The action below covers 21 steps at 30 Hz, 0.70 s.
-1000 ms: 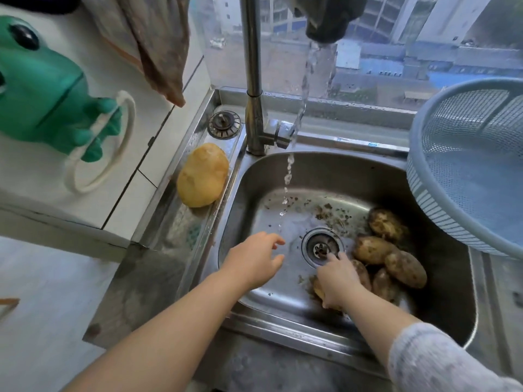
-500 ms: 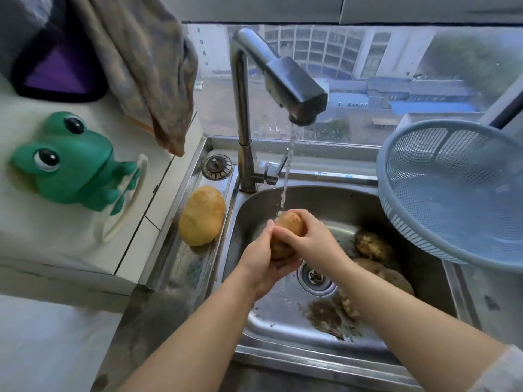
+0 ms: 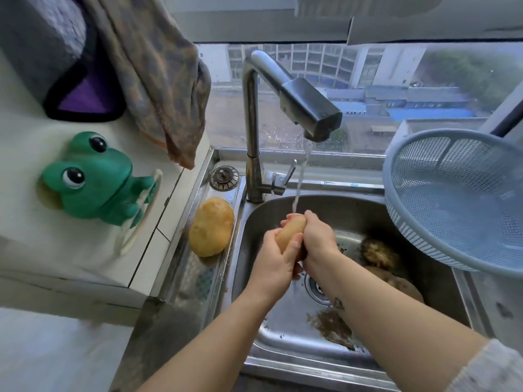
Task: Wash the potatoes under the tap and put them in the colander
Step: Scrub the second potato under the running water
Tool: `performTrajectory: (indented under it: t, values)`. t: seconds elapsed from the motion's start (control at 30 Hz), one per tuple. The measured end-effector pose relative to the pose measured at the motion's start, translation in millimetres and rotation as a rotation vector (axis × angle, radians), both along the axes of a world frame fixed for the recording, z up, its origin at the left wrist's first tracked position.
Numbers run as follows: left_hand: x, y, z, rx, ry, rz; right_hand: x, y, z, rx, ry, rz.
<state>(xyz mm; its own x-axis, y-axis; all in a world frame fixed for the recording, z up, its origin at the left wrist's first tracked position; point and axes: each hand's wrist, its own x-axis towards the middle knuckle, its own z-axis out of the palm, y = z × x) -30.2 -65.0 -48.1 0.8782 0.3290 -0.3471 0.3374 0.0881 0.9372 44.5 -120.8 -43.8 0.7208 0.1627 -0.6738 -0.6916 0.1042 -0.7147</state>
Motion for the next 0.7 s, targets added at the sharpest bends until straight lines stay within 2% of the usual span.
performTrajectory:
  t: [0.07,0.17,0.27,0.33,0.43,0.5,0.57,0.7]
  values:
    - [1,4,-3,-0.065,0.049,0.081,-9,0,2,-0.019,-0.055,0.048]
    - [8,13,-1,-0.253,0.145,0.242,-22,0,1,0.070,-0.234,0.109]
    - [11,15,-1,-0.245,0.187,0.249,-22,3,-2,0.053,-0.308,0.167]
    - [10,12,-2,-0.149,0.144,0.229,-15,5,-2,0.036,-0.214,0.151]
    - [4,8,-8,0.001,0.053,0.163,-4,6,2,0.102,0.073,0.047]
    - [0,8,-11,0.051,0.038,0.120,-2,4,0,0.106,0.107,0.033]
    - [3,10,-10,-0.048,0.079,0.174,-7,3,-2,0.108,0.030,0.050]
    - [11,19,-1,-0.386,0.260,0.276,-20,0,-9,0.137,-0.129,0.119]
